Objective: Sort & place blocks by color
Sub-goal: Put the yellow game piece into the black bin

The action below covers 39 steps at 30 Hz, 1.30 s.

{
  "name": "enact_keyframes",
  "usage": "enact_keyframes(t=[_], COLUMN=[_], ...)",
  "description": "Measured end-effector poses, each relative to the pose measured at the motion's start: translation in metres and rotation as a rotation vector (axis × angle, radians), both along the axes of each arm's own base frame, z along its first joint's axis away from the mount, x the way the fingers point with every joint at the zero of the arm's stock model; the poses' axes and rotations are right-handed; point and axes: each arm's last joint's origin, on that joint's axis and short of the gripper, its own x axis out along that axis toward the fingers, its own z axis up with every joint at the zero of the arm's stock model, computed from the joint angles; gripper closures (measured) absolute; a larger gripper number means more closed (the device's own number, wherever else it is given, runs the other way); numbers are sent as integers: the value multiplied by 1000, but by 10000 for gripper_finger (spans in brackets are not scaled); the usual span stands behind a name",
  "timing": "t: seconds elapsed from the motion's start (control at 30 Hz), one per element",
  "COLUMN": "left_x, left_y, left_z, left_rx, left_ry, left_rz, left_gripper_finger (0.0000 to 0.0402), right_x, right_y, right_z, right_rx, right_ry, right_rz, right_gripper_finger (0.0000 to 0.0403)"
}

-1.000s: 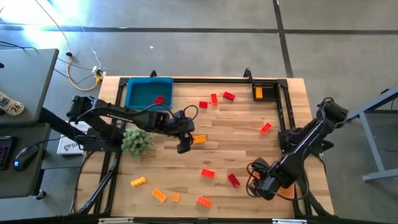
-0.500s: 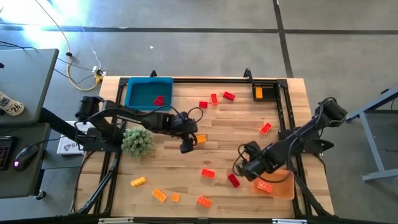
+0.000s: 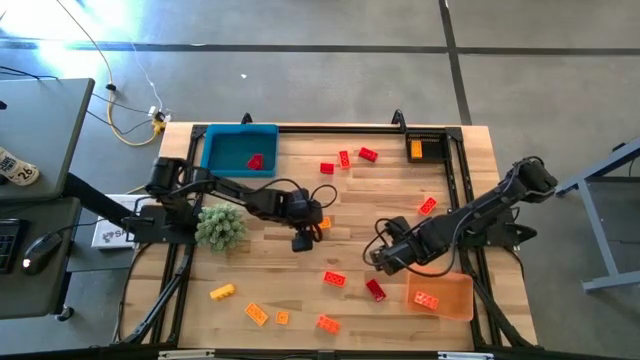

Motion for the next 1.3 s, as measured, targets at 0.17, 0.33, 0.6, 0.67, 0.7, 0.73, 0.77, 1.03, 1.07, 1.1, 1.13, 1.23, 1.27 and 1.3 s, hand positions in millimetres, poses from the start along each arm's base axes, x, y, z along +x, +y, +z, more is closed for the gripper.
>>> enact_keyframes(t=[0.17,0.33,0.6,0.67,0.7,0.73,0.77,1.03,1.07,1.1,1.13,1.23,1.27,1.3], left_x=[3,7,7,7,6,6,6,6,6,6,5,2,1,2], left_y=[0,1,8,12,14,16,18,24,23,23,23,24,24,25], left_z=[-9,-12,-12,-17,-19,-21,-23,-25,-24,-22,-21,-15,-12,-8], left_rx=[7,23,44,24,7,-1,-8,-13,-13,-6,-2,3,8,16], left_ry=[5,-7,-9,0,3,8,11,20,16,12,9,8,4,-14], left_rz=[-11,-35,-63,-68,-67,-63,-58,-127,-136,-146,-151,-159,-164,-168], left_gripper_finger=[154,154,192,214,225,235,245,277,278,279,279,280,280,280], right_x=[1,3,6,7,8,9,10,17,18,19,21,27,29,31], right_y=[-1,-1,-1,-1,-1,-1,0,-3,-4,-6,-8,-15,-18,-22], right_z=[0,1,2,2,2,3,3,5,6,6,6,7,8,8], right_rx=[5,8,-8,-18,-22,-28,-29,-49,-48,-51,-51,-39,-36,-33], right_ry=[-7,-28,-80,-102,-114,-129,-143,-223,-230,-238,-244,-275,-283,-292], right_rz=[-6,-17,-74,-92,-95,-99,-101,-135,-151,-165,-177,-211,-224,-238], right_gripper_finger=[185,185,185,185,185,185,185,185,185,185,185,185,185,185])
